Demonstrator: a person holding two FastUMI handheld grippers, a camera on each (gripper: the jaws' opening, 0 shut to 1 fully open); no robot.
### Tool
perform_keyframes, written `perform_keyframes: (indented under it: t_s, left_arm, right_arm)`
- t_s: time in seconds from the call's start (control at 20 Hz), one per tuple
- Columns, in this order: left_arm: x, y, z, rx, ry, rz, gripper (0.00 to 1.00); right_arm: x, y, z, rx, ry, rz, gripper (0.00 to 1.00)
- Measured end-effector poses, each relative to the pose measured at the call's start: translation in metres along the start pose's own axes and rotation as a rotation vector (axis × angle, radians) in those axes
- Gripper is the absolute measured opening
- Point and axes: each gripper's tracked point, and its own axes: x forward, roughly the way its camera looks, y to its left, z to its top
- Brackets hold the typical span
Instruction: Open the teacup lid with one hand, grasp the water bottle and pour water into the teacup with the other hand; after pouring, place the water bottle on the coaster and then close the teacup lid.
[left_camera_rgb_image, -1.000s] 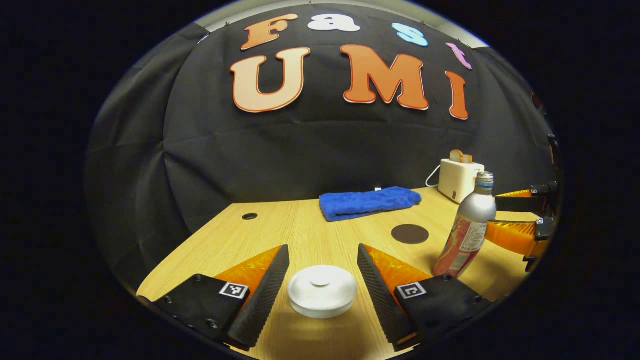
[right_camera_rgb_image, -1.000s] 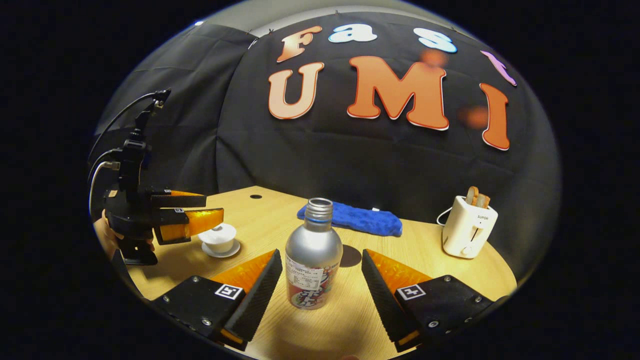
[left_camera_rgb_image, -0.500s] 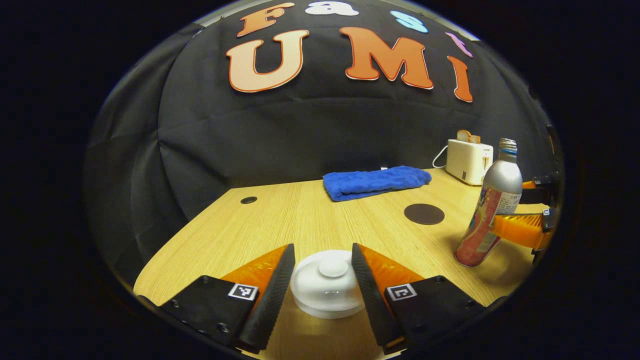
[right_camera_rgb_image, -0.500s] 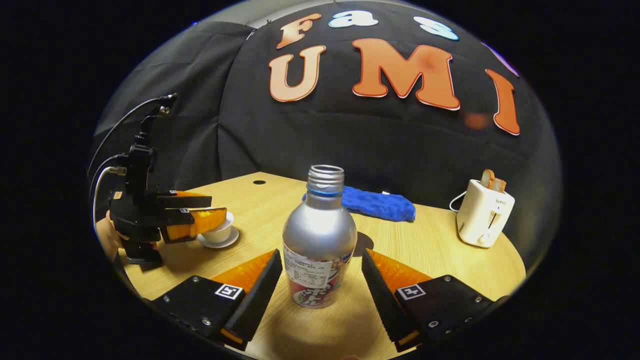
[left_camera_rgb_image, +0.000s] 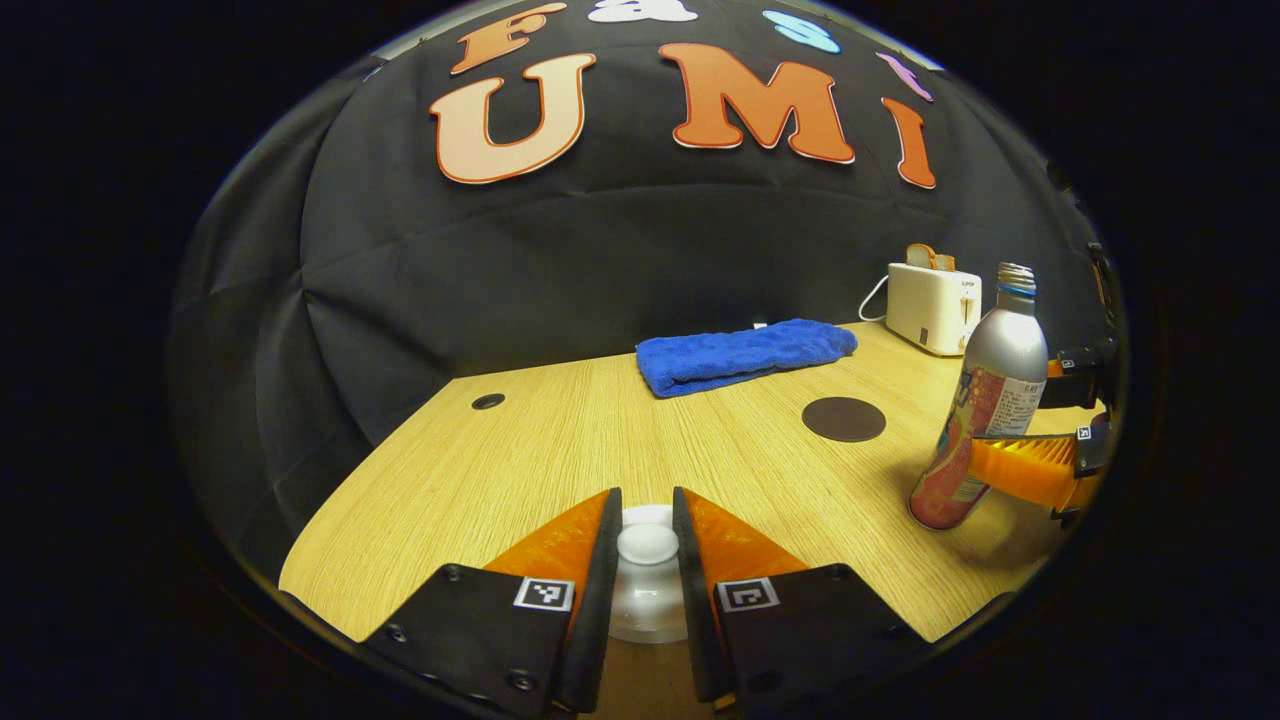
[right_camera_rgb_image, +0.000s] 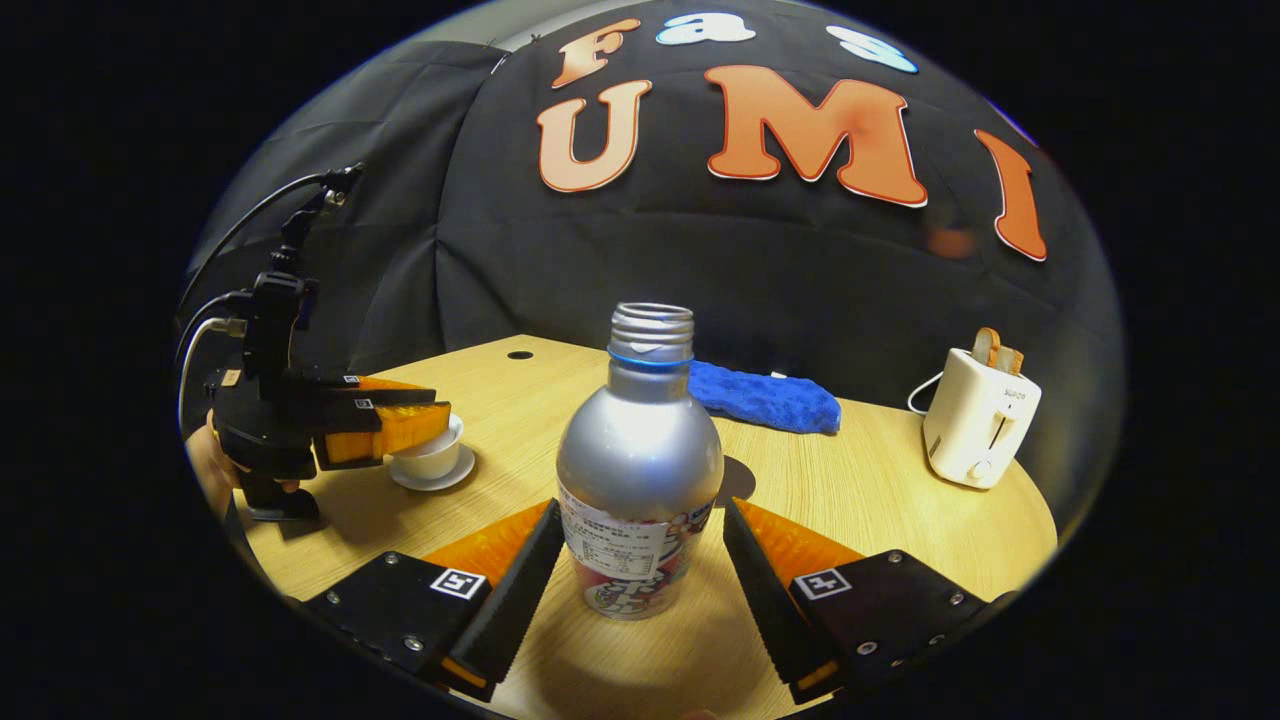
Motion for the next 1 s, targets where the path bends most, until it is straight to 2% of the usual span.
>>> perform_keyframes:
  t_s: [0.05,0.15,0.55,0.65,0.7,0.75,0.9,0.95,1.0]
  left_arm:
    - [0.0,0.0,0.001,-0.003,-0.003,0.002,0.38]
    - [0.0,0.001,0.002,-0.016,-0.008,0.008,0.32]
    - [-0.019,0.013,0.032,-0.05,-0.107,0.049,0.31]
    - [-0.025,0.02,0.038,-0.056,-0.129,0.067,0.31]
    - [-0.027,0.023,0.041,-0.058,-0.14,0.074,0.36]
    - [-0.03,0.026,0.041,-0.058,-0.145,0.083,0.31]
    - [-0.036,0.032,0.036,-0.07,-0.145,0.091,0.31]
    - [-0.037,0.034,0.035,-0.077,-0.145,0.094,0.27]
    - [-0.039,0.036,0.034,-0.086,-0.146,0.095,0.31]
  right_arm:
    - [0.0,0.001,0.0,0.0,0.001,0.001,0.96]
    - [0.002,0.001,-0.001,-0.003,0.004,0.001,0.96]
    - [0.01,-0.002,-0.003,-0.003,0.039,-0.004,0.96]
    - [0.01,-0.002,-0.004,0.0,0.052,-0.006,0.94]
    - [0.012,-0.001,-0.007,0.005,0.065,-0.008,0.92]
    - [0.013,0.002,-0.011,0.012,0.082,-0.005,0.9]
    - [0.012,0.003,-0.011,0.024,0.097,-0.011,0.83]
    - [0.013,0.005,-0.011,0.028,0.103,-0.008,0.82]
    - [0.012,0.006,-0.012,0.027,0.111,-0.005,0.81]
